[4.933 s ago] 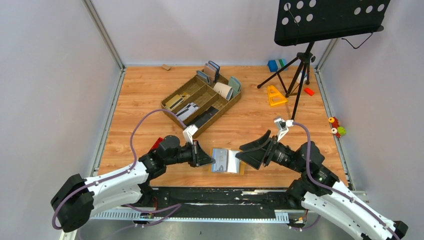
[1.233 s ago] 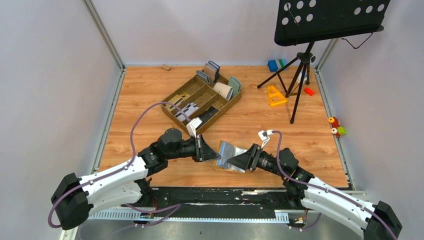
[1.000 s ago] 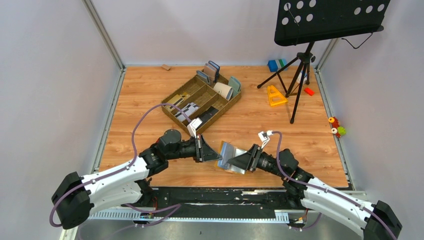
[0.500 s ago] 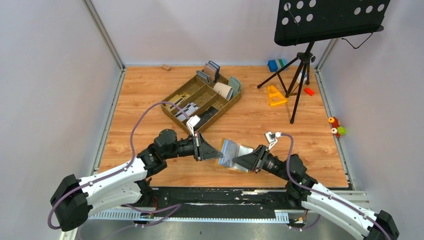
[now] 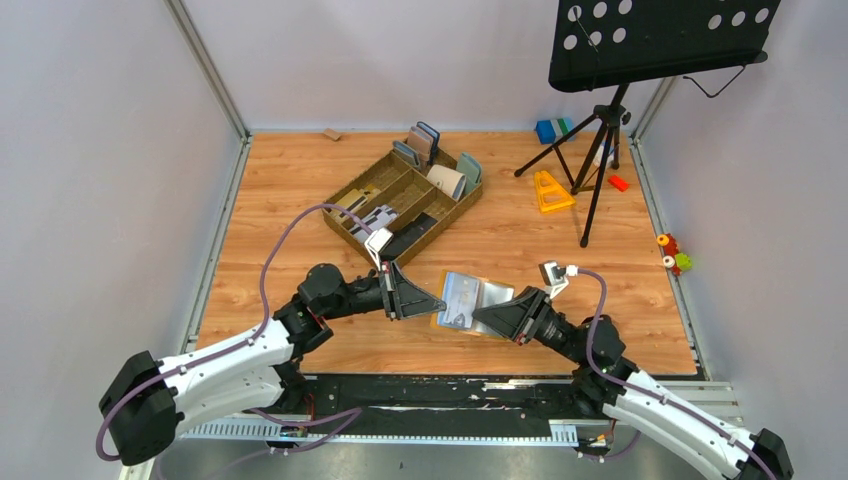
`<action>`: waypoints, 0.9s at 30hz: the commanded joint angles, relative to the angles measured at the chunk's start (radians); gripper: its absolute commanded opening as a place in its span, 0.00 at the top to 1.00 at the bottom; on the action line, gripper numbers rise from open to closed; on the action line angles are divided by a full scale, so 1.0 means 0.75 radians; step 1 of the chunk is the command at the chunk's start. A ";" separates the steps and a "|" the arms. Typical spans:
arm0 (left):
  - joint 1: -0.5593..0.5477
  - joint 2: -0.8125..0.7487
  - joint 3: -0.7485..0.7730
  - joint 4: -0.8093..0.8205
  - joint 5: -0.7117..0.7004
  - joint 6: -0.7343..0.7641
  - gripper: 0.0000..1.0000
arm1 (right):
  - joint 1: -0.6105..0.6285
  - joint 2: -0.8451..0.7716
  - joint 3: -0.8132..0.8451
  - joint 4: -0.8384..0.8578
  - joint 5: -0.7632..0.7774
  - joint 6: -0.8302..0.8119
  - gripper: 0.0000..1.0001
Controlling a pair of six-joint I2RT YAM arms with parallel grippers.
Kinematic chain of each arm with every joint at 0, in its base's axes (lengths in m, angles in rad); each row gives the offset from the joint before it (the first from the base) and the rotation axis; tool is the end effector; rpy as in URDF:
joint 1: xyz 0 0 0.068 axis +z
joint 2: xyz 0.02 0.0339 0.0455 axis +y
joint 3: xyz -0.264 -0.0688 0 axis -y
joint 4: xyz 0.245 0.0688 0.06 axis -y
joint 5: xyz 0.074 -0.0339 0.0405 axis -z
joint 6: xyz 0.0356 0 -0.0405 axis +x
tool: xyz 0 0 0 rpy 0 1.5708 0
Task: Take the credit cards out of the card holder
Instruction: Remove the credit card from the card holder.
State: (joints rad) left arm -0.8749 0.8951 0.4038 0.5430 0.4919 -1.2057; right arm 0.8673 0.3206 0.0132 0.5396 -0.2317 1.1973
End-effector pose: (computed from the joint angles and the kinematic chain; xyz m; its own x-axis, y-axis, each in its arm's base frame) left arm 0.1182 -0.1677 0.2623 -0.9025 -0.2038 -0.3794 0.3804 0.0355 -0.9241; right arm 0.0758 0.1020 0.2048 -0.7713 0.4916 -0.4043 -0.4622 0.0042 0.8868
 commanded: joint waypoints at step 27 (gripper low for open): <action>-0.007 0.016 -0.074 0.276 0.031 -0.049 1.00 | 0.011 0.052 0.134 -0.036 -0.014 -0.017 0.57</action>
State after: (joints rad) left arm -0.8745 0.9154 0.3481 0.6746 0.4957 -1.2324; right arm 0.8677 0.3809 0.0563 0.5079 -0.2413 1.1923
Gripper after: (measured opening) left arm 0.014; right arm 0.386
